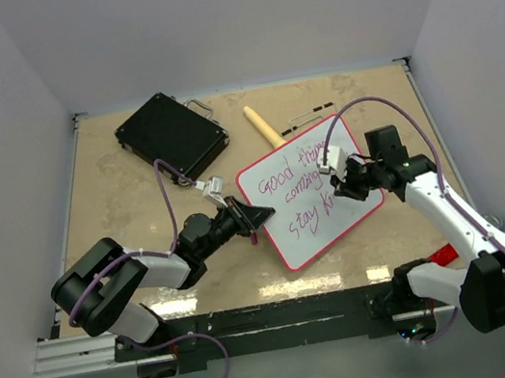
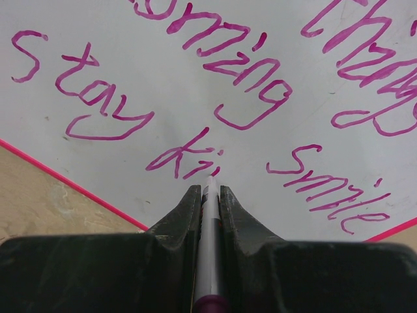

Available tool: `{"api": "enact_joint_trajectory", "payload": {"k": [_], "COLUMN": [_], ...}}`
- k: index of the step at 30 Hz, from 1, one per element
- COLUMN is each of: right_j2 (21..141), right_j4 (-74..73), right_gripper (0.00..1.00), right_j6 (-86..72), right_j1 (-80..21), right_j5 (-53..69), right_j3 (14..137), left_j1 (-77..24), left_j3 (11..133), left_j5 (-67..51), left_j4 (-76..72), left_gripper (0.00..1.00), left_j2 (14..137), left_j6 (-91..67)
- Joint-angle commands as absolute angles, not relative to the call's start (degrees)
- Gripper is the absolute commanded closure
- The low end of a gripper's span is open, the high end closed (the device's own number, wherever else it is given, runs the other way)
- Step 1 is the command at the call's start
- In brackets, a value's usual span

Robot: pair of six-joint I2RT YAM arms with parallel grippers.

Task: Write a sentence on the whiteboard
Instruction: Write on the whiteboard with the whiteboard marker without the cap.

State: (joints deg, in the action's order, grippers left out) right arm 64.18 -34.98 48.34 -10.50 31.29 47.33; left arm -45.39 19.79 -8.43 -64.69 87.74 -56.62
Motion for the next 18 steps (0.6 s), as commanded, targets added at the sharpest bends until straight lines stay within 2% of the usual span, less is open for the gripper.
{"api": "enact_joint_trajectory", "payload": {"k": [1, 8, 18], "right_j2": [65.9, 66.8, 65.9], "right_j4": [-38.8, -40.9, -34.9], "right_gripper": [1.0, 1.0, 1.0], "right_j6": [51.7, 53.7, 49.3], "right_j1": [-10.5, -10.6, -10.5], "right_j5": [33.0, 33.7, 32.5], "right_j3": [47.2, 46.9, 48.5], "left_j1": [-45.7, -45.6, -45.7], "left_j3": [20.7, 20.7, 21.1], "left_j5": [-10.3, -10.5, -10.5], "left_j4": [-71.0, -71.5, -70.8], "left_gripper": [1.0, 1.0, 1.0], "left_j2": [86.6, 86.9, 86.7], "left_j6": [-53.8, -54.0, -53.8]}}
